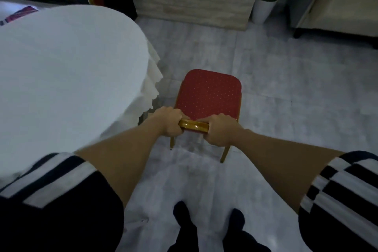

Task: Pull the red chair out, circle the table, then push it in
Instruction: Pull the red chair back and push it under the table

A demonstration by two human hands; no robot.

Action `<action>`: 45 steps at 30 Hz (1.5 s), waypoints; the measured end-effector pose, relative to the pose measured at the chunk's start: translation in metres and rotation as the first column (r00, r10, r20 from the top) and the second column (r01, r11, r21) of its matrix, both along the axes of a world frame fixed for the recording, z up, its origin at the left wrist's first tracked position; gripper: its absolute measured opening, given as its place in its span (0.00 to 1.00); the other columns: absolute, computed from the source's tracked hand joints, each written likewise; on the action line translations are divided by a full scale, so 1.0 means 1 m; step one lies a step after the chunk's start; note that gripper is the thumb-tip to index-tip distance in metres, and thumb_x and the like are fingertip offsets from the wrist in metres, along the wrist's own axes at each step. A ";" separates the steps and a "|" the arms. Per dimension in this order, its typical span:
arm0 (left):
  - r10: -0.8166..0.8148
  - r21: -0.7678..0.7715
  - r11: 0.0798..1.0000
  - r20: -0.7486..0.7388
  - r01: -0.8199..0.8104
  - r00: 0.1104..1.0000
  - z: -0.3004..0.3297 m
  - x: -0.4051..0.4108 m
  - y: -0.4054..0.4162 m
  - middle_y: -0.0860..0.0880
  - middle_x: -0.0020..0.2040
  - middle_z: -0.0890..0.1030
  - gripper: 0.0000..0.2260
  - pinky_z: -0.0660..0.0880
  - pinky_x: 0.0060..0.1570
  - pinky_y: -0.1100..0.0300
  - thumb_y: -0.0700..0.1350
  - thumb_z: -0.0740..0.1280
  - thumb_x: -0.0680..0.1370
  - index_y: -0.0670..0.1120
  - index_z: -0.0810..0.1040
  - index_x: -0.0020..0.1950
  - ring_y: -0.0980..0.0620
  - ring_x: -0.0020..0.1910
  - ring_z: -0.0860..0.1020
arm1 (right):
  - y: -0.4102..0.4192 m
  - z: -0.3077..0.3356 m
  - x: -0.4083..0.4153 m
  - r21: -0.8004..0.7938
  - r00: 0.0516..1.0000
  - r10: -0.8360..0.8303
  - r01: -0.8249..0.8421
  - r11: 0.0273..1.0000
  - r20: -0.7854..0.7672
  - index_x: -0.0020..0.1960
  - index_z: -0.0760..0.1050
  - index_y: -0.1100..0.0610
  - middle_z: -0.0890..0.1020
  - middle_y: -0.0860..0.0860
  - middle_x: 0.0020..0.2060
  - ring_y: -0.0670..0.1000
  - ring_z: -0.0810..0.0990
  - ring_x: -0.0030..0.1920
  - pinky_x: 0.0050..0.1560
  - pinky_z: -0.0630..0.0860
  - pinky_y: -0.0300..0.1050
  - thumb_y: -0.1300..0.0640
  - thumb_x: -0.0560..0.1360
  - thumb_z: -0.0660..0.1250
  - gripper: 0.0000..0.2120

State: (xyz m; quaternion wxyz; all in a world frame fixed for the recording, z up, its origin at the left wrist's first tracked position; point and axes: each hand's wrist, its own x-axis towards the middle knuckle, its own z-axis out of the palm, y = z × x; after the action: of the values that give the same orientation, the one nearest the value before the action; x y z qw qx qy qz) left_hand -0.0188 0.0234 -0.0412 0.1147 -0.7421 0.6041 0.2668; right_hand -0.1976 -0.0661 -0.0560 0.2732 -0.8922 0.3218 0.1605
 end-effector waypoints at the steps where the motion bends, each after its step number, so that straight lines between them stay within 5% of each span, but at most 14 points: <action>1: 0.004 0.011 1.000 0.024 -0.005 1.000 0.000 -0.003 0.001 0.54 0.36 0.75 0.06 0.78 0.52 0.52 0.48 0.68 0.77 0.56 0.79 0.41 0.46 0.44 0.78 | 0.000 -0.002 -0.001 0.001 1.000 0.011 -0.011 1.000 0.000 0.72 0.74 0.33 0.85 0.49 0.51 0.56 0.82 0.48 0.53 0.79 0.52 0.52 0.76 0.67 0.27; 8: 0.121 0.011 0.992 0.059 -0.122 0.991 0.009 -0.039 0.003 0.54 0.33 0.73 0.15 0.78 0.49 0.53 0.46 0.68 0.77 0.56 0.68 0.33 0.46 0.40 0.76 | -0.017 -0.008 -0.022 -0.005 0.989 0.147 -0.147 0.989 -0.014 0.73 0.73 0.32 0.83 0.47 0.43 0.53 0.81 0.41 0.46 0.79 0.48 0.51 0.76 0.65 0.27; 15: 0.265 0.036 0.963 0.056 -0.267 0.963 0.010 -0.100 -0.001 0.53 0.39 0.78 0.05 0.79 0.49 0.54 0.49 0.69 0.75 0.58 0.82 0.48 0.47 0.43 0.80 | -0.039 -0.010 -0.067 0.011 0.954 0.299 -0.299 0.954 -0.001 0.70 0.77 0.41 0.83 0.51 0.44 0.56 0.81 0.43 0.51 0.81 0.53 0.49 0.74 0.64 0.24; 18: 0.332 0.042 0.942 0.045 -0.334 0.942 0.008 -0.140 -0.005 0.54 0.36 0.75 0.09 0.75 0.46 0.56 0.47 0.68 0.77 0.58 0.75 0.38 0.47 0.43 0.79 | -0.049 -0.011 -0.099 0.011 0.936 0.352 -0.352 0.936 0.002 0.69 0.77 0.41 0.83 0.50 0.43 0.57 0.82 0.43 0.51 0.81 0.53 0.49 0.73 0.62 0.25; 24: 0.425 0.034 0.904 0.028 -0.426 0.905 0.003 -0.206 -0.009 0.54 0.36 0.74 0.07 0.78 0.52 0.53 0.48 0.68 0.77 0.56 0.77 0.38 0.46 0.45 0.79 | -0.068 -0.011 -0.153 -0.014 0.900 0.433 -0.435 0.901 -0.050 0.75 0.73 0.36 0.84 0.52 0.49 0.59 0.82 0.47 0.55 0.81 0.54 0.47 0.74 0.64 0.29; 28: 0.440 -0.003 0.898 0.038 -0.440 0.897 0.000 -0.243 0.004 0.48 0.44 0.81 0.14 0.75 0.51 0.53 0.48 0.66 0.76 0.56 0.85 0.60 0.44 0.51 0.82 | -0.070 -0.006 -0.178 -0.040 0.856 0.516 -0.516 0.855 -0.028 0.72 0.73 0.30 0.84 0.49 0.45 0.57 0.83 0.44 0.54 0.82 0.54 0.49 0.75 0.64 0.27; 37: 0.587 -0.092 0.806 -0.007 -0.585 0.810 -0.018 -0.313 0.036 0.48 0.49 0.85 0.11 0.75 0.54 0.49 0.48 0.65 0.75 0.55 0.84 0.55 0.41 0.51 0.82 | -0.063 0.003 -0.215 -0.105 0.776 0.627 -0.630 0.769 -0.066 0.66 0.77 0.27 0.84 0.46 0.43 0.55 0.83 0.46 0.43 0.73 0.46 0.51 0.75 0.65 0.25; 45: 0.699 -0.082 0.712 -0.025 -0.698 0.715 -0.031 -0.351 0.037 0.50 0.43 0.79 0.12 0.80 0.49 0.49 0.48 0.63 0.75 0.54 0.82 0.54 0.43 0.47 0.81 | -0.070 0.014 -0.223 -0.162 0.681 0.718 -0.732 0.662 -0.144 0.64 0.79 0.30 0.82 0.43 0.41 0.52 0.81 0.44 0.45 0.79 0.47 0.51 0.77 0.66 0.20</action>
State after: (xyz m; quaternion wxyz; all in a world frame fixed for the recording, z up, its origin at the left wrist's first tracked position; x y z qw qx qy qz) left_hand -0.3703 0.0601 -0.0726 -0.0237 -0.9204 0.2896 0.2614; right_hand -0.4209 -0.1365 -0.0417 0.0818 -0.9637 -0.0362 0.2517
